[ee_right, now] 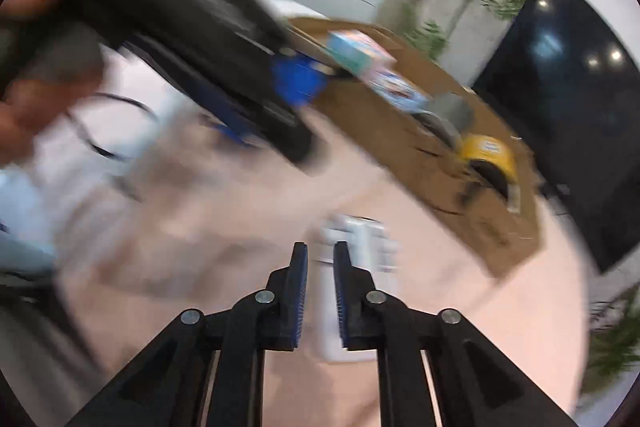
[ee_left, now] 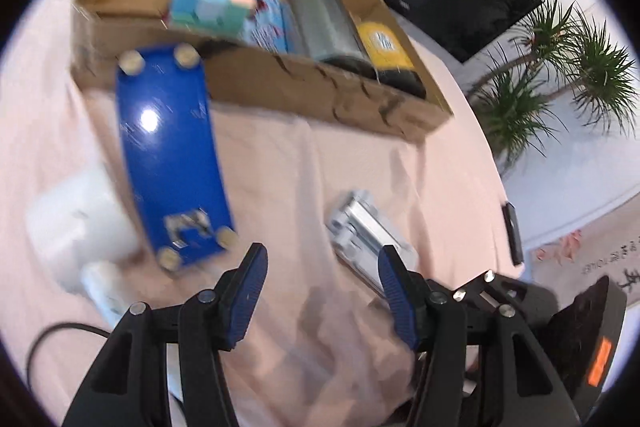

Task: Organize rigid objects
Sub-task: 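Grasp the grey phone stand with the right tool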

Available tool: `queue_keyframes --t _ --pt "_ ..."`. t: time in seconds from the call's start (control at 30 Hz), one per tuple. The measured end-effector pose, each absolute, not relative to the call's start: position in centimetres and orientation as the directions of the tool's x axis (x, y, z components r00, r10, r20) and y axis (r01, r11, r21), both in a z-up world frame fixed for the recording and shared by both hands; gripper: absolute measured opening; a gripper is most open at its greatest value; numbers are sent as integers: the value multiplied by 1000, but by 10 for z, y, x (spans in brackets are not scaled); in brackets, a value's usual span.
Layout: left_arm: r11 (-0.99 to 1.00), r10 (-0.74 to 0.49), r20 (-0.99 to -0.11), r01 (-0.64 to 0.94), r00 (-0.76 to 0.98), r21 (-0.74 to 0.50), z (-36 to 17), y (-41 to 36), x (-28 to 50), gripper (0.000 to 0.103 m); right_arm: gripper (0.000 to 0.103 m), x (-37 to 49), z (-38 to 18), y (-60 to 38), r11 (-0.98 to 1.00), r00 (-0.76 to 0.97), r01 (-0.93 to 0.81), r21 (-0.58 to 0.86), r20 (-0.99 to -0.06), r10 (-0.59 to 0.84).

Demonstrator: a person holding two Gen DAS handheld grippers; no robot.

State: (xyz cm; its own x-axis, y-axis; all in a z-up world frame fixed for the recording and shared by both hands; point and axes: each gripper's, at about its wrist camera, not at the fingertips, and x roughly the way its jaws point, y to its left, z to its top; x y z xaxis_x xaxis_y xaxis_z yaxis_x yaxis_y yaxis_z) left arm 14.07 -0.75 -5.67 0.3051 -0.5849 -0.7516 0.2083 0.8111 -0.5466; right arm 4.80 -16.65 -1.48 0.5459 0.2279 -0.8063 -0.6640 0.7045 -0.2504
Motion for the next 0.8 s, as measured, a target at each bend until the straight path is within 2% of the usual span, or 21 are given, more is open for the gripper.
queue_keyframes --t 0.07,0.1,0.13,0.23,0.33,0.37,0.43,0.5,0.57,0.6,0.67,0.77,0.8 --pt "794 -608 -742 206 281 -572 -60 -10 136 57 42 48 -11 -176 757 540 -632 -165 -795 277" --pt "790 -613 -742 203 272 -578 -61 -11 134 57 61 51 -10 -188 794 544 -597 -116 -786 294" --pt "788 -616 -743 202 263 -582 -63 -12 131 57 66 54 -11 -194 809 541 -580 -92 -786 298" --pt "787 -616 -748 208 246 -580 -64 -22 127 57 66 70 -19 -211 827 542 -552 -108 -800 257" --pt "780 -626 -739 209 248 -590 -66 -30 125 57 65 90 -53 -213 775 455 -613 -152 -870 189" --pt "780 -626 -739 208 250 -590 -66 -33 125 57 65 94 -50 -214 778 466 -613 -136 -858 217" --pt "779 -627 -739 204 247 -593 -70 -37 125 57 56 104 -48 -216 802 437 -589 -102 -875 210" --pt "772 -636 -733 188 240 -608 -74 -40 127 57 53 106 -49 -217 813 447 -574 -96 -869 213" --pt "757 -653 -721 181 230 -628 -78 -44 129 57 51 107 -48 -222 835 435 -548 -50 -870 234" --pt "751 -660 -716 178 228 -635 -80 -45 131 57 42 107 -43 -227 850 413 -525 37 -863 292" --pt "730 -683 -696 161 220 -665 -83 -48 135 55 42 103 -38 -233 860 349 -468 203 -852 391" --pt "713 -701 -686 154 195 -684 -89 -54 141 54 42 93 -40 -233 870 366 -445 214 -843 394" --pt "716 -698 -691 156 189 -681 -90 -56 143 47 42 92 -40 -235 874 372 -432 224 -838 399"
